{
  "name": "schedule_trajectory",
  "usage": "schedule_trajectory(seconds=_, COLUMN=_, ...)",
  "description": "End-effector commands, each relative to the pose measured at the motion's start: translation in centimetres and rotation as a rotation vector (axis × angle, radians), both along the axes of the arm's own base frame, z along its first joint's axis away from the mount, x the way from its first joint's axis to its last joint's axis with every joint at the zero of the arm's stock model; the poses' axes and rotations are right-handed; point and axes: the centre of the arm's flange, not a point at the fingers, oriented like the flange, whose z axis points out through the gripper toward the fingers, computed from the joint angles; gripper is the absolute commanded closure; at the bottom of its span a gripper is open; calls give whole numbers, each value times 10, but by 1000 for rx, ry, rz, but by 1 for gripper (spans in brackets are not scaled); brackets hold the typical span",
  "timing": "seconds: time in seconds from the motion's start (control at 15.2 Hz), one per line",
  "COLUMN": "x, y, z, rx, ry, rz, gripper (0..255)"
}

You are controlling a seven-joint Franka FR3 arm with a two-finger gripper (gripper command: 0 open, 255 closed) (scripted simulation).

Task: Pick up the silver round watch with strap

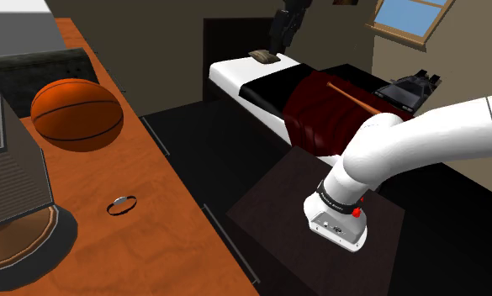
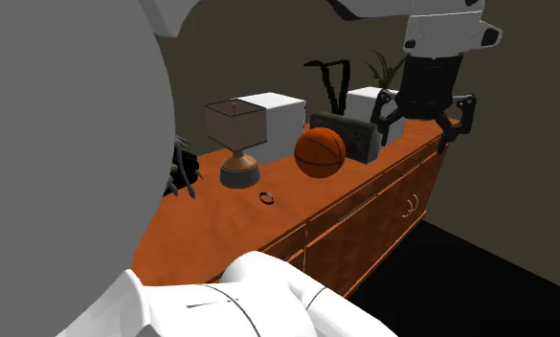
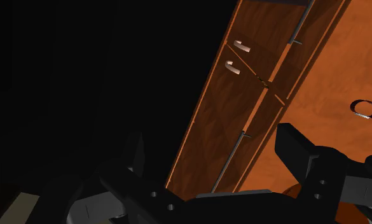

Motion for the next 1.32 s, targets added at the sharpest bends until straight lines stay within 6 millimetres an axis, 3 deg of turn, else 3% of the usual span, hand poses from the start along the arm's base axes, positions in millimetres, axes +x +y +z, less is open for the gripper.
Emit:
schedule_trajectory(seconds=0.0, x=0, y=0, z=0, rx=0, ry=0, rz=0, gripper=0)
schedule_trajectory(seconds=0.66, x=80, y=80, z=-72, rx=2, ry=49, rz=218, gripper=0)
schedule_trajectory(seconds=1.25, x=133, y=165, z=-139, rx=3, ry=92, rz=414, gripper=0)
